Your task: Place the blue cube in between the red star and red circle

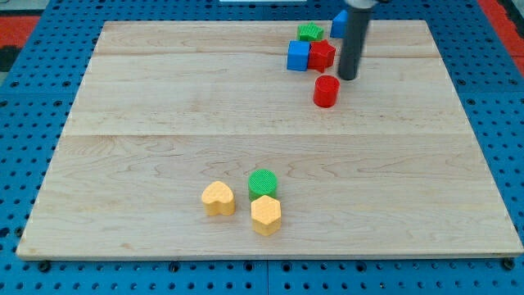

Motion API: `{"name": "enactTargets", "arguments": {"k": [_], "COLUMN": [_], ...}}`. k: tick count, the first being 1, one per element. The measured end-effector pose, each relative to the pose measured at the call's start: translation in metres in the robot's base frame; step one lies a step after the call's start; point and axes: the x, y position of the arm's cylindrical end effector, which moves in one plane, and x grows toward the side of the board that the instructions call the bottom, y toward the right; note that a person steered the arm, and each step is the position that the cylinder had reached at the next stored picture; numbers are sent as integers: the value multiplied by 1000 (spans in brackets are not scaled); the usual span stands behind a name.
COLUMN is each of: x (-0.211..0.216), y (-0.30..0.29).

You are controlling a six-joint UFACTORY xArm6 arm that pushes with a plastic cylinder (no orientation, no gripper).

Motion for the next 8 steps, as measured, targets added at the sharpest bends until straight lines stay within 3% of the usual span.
{"name": "enactTargets", "arguments": {"k": [1, 2, 3, 4, 6, 7, 8], "x": [-65, -124, -127, -126, -70, -64, -70], "y": [34, 29, 25, -33, -65, -65, -106]}}
